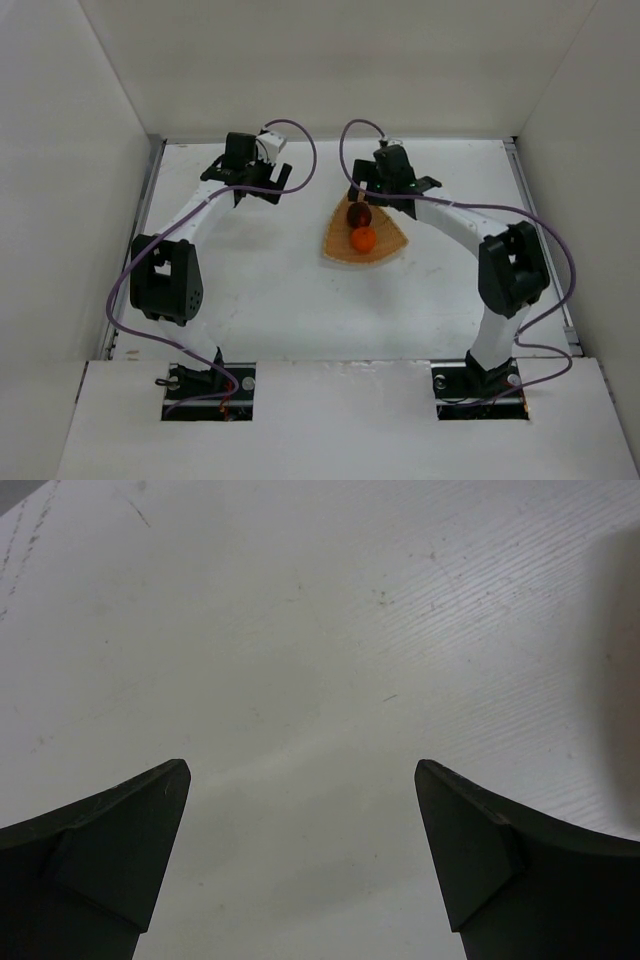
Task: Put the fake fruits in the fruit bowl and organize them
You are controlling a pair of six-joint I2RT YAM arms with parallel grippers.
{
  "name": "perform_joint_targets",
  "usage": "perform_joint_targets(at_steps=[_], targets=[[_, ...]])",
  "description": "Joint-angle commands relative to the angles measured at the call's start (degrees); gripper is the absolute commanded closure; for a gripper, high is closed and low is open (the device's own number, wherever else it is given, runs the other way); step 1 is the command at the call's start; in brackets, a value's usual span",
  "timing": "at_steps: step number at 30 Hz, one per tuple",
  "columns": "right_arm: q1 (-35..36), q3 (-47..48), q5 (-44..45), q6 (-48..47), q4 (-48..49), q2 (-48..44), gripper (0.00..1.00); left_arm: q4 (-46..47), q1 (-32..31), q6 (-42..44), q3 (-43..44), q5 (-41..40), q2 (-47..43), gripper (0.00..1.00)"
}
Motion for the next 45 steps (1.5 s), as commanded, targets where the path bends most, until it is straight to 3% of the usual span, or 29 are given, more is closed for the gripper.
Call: perform_joint_targets(at_steps=[1,6,12,28,37,40,45], targets=[[-2.7,1.1,3.7,-0.1,1.0,-8.6,0.0,2.2,0.0,0.3,-0.1,0.2,-2.0,0.0],[-11.2,2.2,11.2,-0.9,-7.6,-7.4,0.0,2.1,-0.1,0.6,-0.1,0.2,-0.9,0.0],[-19.9,5.4,8.7,-2.9,-10.6,0.3,0.0,1.9,-0.1,0.8,0.2,0.2,0.3,0.0],[-24.9,10.0,-0.5,-0.7,-8.6,12.5,0.01,1.6,-1.8,2.3,0.7,-1.3,2.0,0.0],[-25.8,6.3,-0.5,-1.8,-7.2,10.3,0.76,1.6,-2.1,2.9,0.6,-1.8,1.5,0.0],[-24.8,2.4,-0.7,-3.4,-4.6,4.2,0.79,1.7,-2.1,3.0,0.3,-1.8,1.1,0.0],[-15.5,-6.7,-2.0,-6.9,0.0,-7.9,0.79,1.8,-2.1,3.1,0.1,-1.8,0.9,0.0]])
